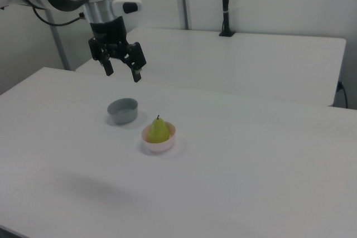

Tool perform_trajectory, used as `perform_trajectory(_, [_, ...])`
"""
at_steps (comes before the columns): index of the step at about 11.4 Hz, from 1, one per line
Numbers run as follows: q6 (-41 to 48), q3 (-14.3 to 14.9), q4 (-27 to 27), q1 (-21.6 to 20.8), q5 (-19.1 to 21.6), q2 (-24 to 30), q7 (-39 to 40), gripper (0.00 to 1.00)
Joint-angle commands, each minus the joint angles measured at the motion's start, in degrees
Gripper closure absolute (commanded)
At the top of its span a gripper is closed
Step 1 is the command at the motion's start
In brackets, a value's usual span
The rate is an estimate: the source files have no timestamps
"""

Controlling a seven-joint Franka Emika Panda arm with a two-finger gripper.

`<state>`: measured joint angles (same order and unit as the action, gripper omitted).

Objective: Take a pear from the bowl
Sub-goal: 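Move the gripper toward the pink bowl holding the green pear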

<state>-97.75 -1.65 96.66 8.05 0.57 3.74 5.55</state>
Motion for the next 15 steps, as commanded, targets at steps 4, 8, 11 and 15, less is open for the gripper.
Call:
perform_trajectory(4, [0.8,-0.29,-0.6,0.12,0.4,-0.05,-0.8,0.0])
perform_trajectory(8, [0.89,-0.29,-0.51,0.12,0.4,-0.05,-0.8,0.0])
perform_trajectory(11, [0.89,-0.29,-0.51,0.21,-0.04,-0.4,3.3,0.0])
perform_trajectory(15, [-1.47,-0.29,-0.68,0.21,-0.56,-3.65,14.75,0.0])
